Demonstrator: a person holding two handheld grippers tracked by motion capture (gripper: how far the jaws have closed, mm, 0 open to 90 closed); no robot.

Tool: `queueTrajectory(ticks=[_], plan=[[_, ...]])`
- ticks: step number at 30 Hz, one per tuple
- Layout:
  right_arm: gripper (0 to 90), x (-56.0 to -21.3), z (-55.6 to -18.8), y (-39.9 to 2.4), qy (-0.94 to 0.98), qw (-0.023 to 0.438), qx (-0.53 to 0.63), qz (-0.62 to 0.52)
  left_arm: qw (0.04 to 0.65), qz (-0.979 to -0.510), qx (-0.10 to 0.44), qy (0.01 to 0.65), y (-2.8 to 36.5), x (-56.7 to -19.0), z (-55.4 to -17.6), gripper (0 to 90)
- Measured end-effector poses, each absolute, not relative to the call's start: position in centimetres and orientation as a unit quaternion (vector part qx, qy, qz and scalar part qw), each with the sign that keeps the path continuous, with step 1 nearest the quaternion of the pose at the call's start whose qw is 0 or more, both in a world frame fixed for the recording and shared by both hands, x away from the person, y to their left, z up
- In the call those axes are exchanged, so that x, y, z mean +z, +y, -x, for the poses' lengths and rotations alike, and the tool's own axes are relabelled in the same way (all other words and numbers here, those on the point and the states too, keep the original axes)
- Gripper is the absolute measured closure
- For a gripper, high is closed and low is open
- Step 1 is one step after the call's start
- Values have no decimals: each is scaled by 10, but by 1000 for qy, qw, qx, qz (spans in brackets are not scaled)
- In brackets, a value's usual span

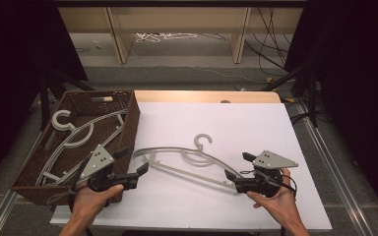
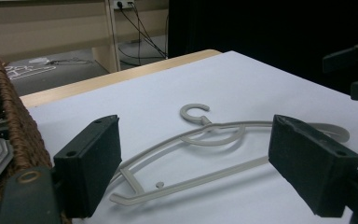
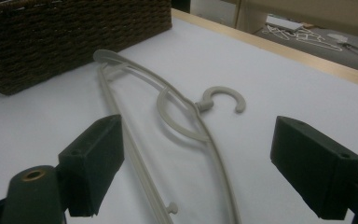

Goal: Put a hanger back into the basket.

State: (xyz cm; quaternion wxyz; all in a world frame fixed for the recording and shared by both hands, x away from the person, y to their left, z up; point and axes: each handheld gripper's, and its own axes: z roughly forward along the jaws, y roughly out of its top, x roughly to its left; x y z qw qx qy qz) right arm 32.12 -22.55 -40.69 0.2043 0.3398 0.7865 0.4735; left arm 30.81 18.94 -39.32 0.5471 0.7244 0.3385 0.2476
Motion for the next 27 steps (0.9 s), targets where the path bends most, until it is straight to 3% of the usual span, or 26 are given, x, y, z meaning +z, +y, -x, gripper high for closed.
queueTrajectory(ticks=[14,24,27], plan=[[170,-413,-332,-214,803,195,460,-326,537,-737,260,318,187,-421,-295,163],[172,-433,-375,-193,858,165,367,-320,542,-734,265,313,193,-424,-291,166],[211,-442,-388,-186,870,163,346,-312,543,-735,264,309,191,-425,-290,165]])
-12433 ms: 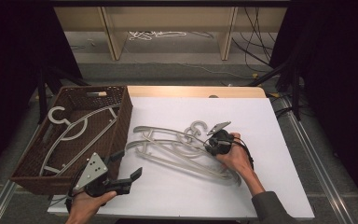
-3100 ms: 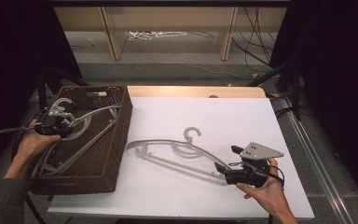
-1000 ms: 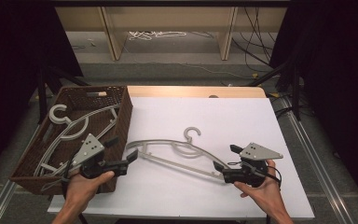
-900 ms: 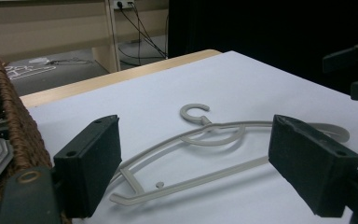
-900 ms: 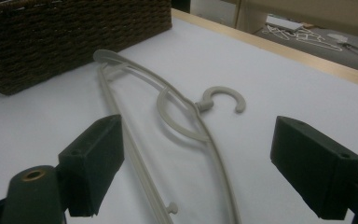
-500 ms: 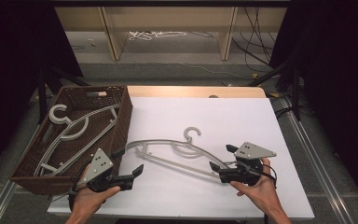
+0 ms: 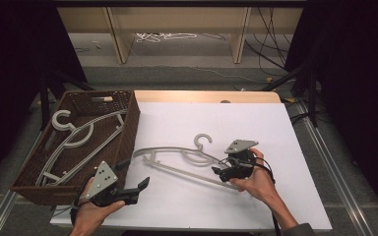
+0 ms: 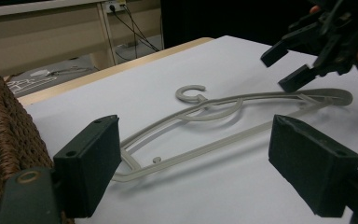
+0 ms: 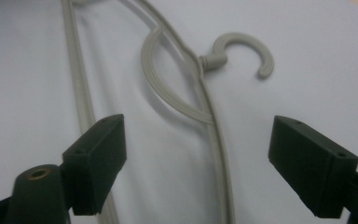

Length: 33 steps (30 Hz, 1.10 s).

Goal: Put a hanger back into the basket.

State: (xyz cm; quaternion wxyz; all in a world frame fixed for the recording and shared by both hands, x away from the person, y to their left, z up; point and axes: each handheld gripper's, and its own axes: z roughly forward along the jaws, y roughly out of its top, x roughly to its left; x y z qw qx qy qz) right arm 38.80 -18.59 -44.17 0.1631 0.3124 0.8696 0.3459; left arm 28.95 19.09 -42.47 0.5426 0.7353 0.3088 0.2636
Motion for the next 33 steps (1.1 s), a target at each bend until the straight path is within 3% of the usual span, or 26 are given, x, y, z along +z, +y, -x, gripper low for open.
queueTrajectory(ticks=[20,33], plan=[[419,-467,-429,-179,898,118,266,-330,553,-736,256,294,185,-422,-283,165],[657,-470,-439,-178,909,92,247,-323,548,-742,251,294,183,-423,-283,165]])
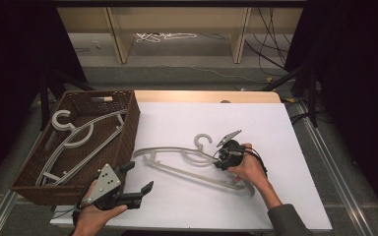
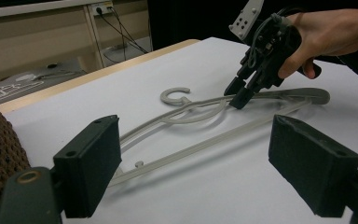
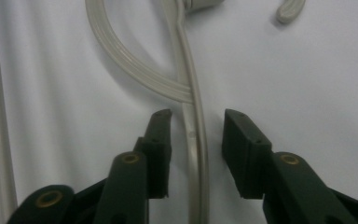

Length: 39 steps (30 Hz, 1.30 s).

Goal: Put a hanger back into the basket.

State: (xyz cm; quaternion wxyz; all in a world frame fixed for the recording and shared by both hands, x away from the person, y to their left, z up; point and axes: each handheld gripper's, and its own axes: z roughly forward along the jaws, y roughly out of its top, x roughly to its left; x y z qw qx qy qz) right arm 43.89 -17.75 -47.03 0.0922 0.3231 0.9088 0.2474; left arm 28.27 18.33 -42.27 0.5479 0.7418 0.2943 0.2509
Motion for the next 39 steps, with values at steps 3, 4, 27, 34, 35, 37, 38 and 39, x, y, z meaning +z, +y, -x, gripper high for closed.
queueTrajectory(ticks=[3,4,27,34,35,37,38,39], plan=[[684,-470,-440,-175,914,93,240,-315,548,-743,252,292,184,-422,-283,167],[700,-469,-440,-174,915,91,236,-316,548,-743,252,292,184,-422,-283,167],[820,-459,-434,-160,938,114,198,-261,546,-744,247,296,185,-422,-284,172],[821,-444,-422,-162,937,133,211,-243,544,-745,249,294,184,-422,-283,174],[821,-443,-421,-163,937,135,210,-245,545,-745,248,294,184,-422,-283,175],[821,-441,-419,-165,937,140,212,-242,545,-745,248,294,184,-422,-283,175],[821,-440,-419,-166,936,147,214,-237,544,-745,248,295,184,-421,-284,175],[821,-439,-419,-166,936,146,214,-238,545,-745,246,296,184,-421,-284,175]])
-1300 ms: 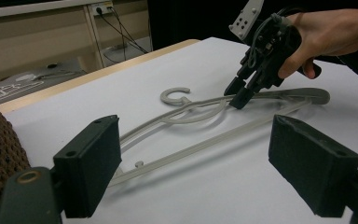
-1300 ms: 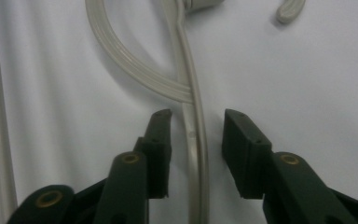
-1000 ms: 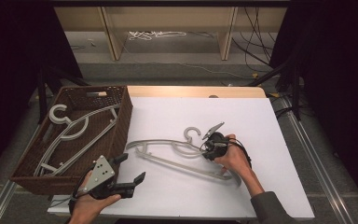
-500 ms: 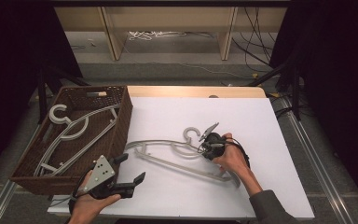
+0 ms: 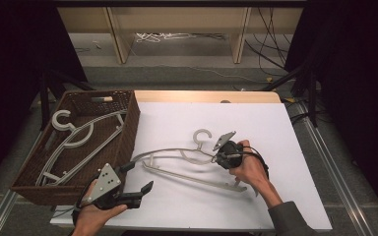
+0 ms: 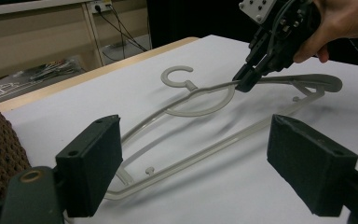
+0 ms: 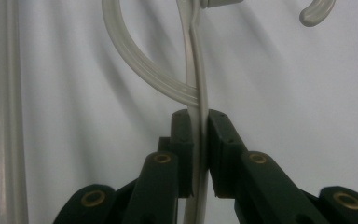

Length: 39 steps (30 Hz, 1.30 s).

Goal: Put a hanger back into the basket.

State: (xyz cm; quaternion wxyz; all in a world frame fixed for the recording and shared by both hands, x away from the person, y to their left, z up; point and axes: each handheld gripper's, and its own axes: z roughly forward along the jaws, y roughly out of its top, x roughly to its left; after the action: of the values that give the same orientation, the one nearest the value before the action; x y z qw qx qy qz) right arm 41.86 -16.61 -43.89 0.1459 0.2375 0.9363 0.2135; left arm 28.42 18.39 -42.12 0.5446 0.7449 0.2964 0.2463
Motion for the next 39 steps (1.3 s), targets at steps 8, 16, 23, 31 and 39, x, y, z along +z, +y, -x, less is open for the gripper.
queueTrajectory(ticks=[8,16,23,31,39], plan=[[821,-427,-413,-168,931,169,229,-227,540,-747,257,291,183,-411,-284,175],[821,-407,-402,-176,924,190,248,-222,515,-765,254,292,174,-399,-298,181],[821,-393,-387,-185,919,197,260,-219,461,-804,250,279,141,-382,-332,190],[821,-383,-371,-190,917,211,266,-207,408,-845,235,253,107,-383,-366,223],[821,-379,-366,-186,918,217,269,-194,400,-856,212,250,81,-389,-384,279]])
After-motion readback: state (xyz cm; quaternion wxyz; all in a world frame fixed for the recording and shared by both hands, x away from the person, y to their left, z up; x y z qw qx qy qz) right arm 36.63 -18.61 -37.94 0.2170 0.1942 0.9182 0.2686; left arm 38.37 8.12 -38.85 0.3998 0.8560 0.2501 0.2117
